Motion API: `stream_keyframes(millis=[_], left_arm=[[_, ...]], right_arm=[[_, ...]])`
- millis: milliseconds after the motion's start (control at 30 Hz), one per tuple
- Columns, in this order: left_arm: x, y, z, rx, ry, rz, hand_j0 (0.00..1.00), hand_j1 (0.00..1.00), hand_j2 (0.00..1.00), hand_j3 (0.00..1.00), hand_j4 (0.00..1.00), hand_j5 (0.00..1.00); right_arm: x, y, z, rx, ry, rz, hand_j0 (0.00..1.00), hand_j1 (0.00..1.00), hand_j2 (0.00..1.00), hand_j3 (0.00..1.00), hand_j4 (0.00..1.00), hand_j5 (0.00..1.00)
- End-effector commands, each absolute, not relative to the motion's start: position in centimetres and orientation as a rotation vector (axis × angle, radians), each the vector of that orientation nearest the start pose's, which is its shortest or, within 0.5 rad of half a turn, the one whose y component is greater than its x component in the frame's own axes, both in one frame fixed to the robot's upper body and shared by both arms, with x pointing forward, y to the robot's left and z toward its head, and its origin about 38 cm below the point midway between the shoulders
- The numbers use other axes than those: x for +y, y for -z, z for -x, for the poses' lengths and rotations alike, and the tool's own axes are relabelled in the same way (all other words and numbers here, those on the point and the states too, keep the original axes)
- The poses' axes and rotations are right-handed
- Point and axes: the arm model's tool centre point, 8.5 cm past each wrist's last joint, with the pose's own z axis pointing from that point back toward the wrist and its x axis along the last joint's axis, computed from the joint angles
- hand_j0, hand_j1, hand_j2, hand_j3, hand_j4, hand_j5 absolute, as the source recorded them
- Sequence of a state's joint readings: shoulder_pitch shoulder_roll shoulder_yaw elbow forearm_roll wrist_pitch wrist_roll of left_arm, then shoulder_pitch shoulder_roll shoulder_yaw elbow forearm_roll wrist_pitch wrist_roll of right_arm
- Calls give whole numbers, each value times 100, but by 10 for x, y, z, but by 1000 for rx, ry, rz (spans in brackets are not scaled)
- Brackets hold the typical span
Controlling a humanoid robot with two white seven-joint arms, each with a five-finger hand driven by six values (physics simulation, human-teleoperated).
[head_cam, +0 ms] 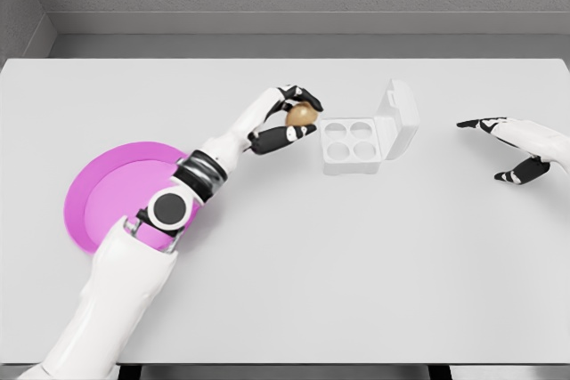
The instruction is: Pack egg into the box and close the box lid
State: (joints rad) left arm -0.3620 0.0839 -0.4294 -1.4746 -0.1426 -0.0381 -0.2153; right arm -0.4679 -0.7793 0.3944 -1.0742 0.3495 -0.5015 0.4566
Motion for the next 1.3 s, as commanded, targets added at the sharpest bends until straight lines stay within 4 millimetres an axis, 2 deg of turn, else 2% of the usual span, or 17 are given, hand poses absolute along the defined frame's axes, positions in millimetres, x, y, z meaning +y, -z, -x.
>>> stream_keyframes(millis=[0,100,333,667,933,1033,1267], left_arm=[[90,-139,-432,-1718,840,167,43,43,43,43,43,43],[83,-142,-433,-1726,835,180,43,43,43,43,43,43],[61,-131,-438,-1688,856,202,43,43,43,43,43,43],[60,-124,-447,-1653,876,188,43,43,43,43,43,43],[66,-119,-463,-1614,882,158,43,43,43,43,43,43],[67,-111,-463,-1593,887,153,43,43,43,43,43,43],[64,-112,-462,-1597,935,116,43,43,43,43,43,43]], right_arm=[[-432,-136,-436,-1203,-1538,452,100,100,100,100,100,100],[-432,-136,-436,-1203,-1538,451,100,100,100,100,100,100],[-432,-136,-436,-1201,-1538,452,100,100,100,100,100,100],[-432,-136,-436,-1201,-1538,452,100,100,100,100,100,100],[-433,-135,-436,-1199,-1537,452,100,100,100,100,100,100],[-432,-136,-436,-1201,-1538,452,100,100,100,100,100,100],[-433,-136,-436,-1199,-1538,453,100,100,100,100,100,100]])
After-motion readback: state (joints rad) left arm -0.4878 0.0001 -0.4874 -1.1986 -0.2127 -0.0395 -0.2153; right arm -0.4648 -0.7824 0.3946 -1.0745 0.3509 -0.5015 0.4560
